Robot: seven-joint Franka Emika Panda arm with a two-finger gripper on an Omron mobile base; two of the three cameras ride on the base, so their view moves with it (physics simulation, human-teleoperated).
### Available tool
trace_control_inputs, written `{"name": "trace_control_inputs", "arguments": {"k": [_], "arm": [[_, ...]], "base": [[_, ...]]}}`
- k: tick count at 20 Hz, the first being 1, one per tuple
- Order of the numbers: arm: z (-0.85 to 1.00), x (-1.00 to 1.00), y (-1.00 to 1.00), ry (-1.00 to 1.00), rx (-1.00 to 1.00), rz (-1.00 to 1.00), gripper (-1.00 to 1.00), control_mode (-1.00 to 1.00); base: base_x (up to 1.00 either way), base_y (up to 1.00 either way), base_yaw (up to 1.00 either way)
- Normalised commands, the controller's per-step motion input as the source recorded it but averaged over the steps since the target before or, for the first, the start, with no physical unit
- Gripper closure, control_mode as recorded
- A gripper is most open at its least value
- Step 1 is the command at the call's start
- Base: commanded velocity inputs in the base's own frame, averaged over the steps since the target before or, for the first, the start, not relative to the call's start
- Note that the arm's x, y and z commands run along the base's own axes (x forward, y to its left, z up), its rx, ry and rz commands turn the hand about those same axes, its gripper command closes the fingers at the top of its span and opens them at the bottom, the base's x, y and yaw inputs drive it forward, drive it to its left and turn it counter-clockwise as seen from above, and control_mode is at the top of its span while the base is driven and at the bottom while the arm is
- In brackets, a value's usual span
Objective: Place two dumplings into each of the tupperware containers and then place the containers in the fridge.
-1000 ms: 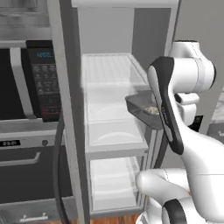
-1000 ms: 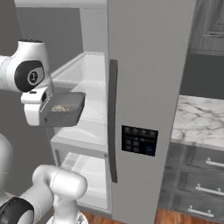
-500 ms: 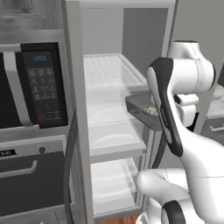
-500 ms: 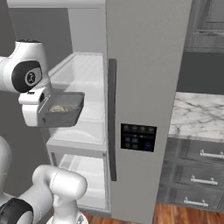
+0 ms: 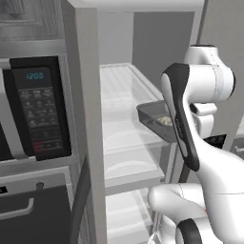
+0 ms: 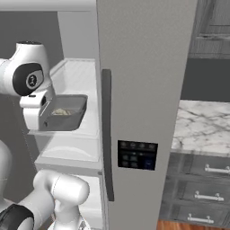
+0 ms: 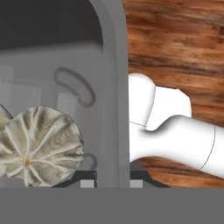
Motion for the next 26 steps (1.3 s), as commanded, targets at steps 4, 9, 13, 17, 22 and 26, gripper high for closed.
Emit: {"name": "trace_control_inputs", "arguments": {"k": [4,9,13,17,22,26], "arm": [[0.00,0.00,0.00,0.00,0.00,0.00,1.00,1.00],[0.00,0.04,0.05,-0.03,0.00,0.00,1.00,-1.00],[0.05,0.08,0.28,-0.30,0.00,0.00,1.00,-1.00],[0.08,0.21,0.07,-0.41,0.00,0.00,1.00,-1.00],[0.00,0.68,0.00,-0.16,0.03,0.00,1.00,-1.00],[-0.01,0.96,0.00,0.00,0.01,0.00,1.00,-1.00]], "base": [[0.22,0.04,0.00],[0.08,0.14,0.00],[0.00,0.00,0.00],[0.00,0.00,0.00],[0.00,0.00,0.00],[0.00,0.00,0.00]]}}
